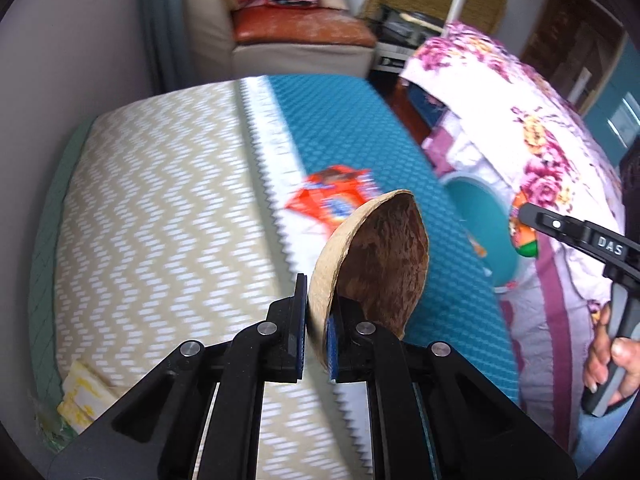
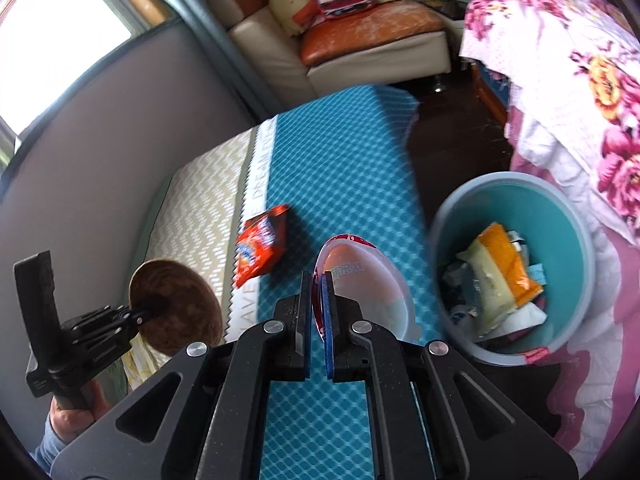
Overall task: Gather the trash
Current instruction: 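Carry the coconut bowl with the left gripper while the right carries the white cup to the bin, then release the coconut bowl into the bin with the left gripper while the right drops the cup in, then move both open grippers back over the bed toward the yellow tissue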
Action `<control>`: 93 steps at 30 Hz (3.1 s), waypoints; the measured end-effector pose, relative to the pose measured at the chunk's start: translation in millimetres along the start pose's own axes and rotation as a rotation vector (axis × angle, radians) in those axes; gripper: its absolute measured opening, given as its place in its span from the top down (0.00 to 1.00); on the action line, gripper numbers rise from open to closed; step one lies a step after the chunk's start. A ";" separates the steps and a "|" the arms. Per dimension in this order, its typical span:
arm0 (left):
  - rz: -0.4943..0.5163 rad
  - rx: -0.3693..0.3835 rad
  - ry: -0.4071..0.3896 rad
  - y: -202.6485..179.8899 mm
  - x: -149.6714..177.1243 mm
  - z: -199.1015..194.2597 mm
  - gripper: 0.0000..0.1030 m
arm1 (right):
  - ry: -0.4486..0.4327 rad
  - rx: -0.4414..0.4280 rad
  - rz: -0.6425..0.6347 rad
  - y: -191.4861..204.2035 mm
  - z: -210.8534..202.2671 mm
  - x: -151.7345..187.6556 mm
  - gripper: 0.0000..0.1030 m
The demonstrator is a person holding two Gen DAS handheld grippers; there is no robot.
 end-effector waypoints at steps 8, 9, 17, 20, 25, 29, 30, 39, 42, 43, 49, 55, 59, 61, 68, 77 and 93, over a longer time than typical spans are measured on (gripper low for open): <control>0.129 0.094 0.024 -91.9 -18.5 23.9 0.92 | -0.094 0.053 0.067 -52.0 -48.8 -4.1 0.95; 0.142 0.103 0.029 -101.6 -18.9 27.2 0.92 | -0.102 0.060 0.076 -57.9 -53.9 -4.2 0.95; 0.222 0.135 0.072 -172.0 -29.2 62.8 0.91 | -0.123 0.083 0.131 -99.6 -76.2 -10.2 0.95; 0.229 0.138 0.093 -183.7 -32.0 75.1 0.91 | -0.120 0.088 0.138 -114.5 -81.6 -9.7 0.95; 0.252 0.139 0.122 -198.7 -31.7 92.7 0.91 | -0.110 0.102 0.156 -131.0 -80.7 -10.3 0.95; 0.265 0.137 0.151 -207.0 -28.3 107.3 0.91 | -0.100 0.110 0.166 -135.1 -75.2 -11.1 0.95; 0.266 0.136 0.156 -208.6 -27.6 110.2 0.91 | -0.097 0.112 0.171 -138.2 -74.4 -11.3 0.95; 0.303 0.133 0.191 -228.6 -24.4 131.8 0.91 | -0.092 0.132 0.196 -153.6 -72.2 -9.1 0.95; 0.329 0.139 0.224 -237.3 -15.5 140.3 0.89 | -0.088 0.136 0.206 -157.8 -70.8 -8.3 0.95; 0.332 0.142 0.236 -238.8 -12.6 143.1 0.88 | -0.087 0.136 0.209 -159.3 -70.9 -7.6 0.95; 0.302 0.139 0.236 -232.3 -12.4 144.3 0.68 | -0.079 0.135 0.220 -164.6 -68.9 -4.4 0.95; 0.285 0.152 0.188 -222.2 -16.9 123.5 0.51 | -0.070 0.136 0.223 -163.8 -62.7 -2.6 0.95; 0.255 0.157 0.139 -211.0 -22.0 105.0 0.36 | -0.061 0.138 0.223 -162.7 -58.9 -2.3 0.95; 0.239 0.162 0.122 -205.4 -23.9 97.6 0.31 | -0.057 0.141 0.224 -161.6 -57.0 -2.5 0.95; 0.187 0.153 0.070 -179.0 -28.3 78.2 0.17 | -0.035 0.146 0.214 -154.4 -47.7 -5.0 0.95; 0.128 0.157 0.082 -149.6 -24.3 79.3 0.17 | 0.028 0.157 0.214 -143.2 -26.3 -6.7 0.92; 0.068 0.164 0.097 -110.8 -7.3 70.5 0.12 | 0.055 0.211 0.181 -112.1 -23.9 -0.5 0.28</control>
Point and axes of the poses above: each gripper's, at about its wrist camera, not at the fingertips, and z roughly the way its jaws point, y to its left, x to its underside, the point moved 4 cm from there along z, roughly the way its jaws point, and after that the axes turned 4 degrees about -x, right-handed, at the moved point
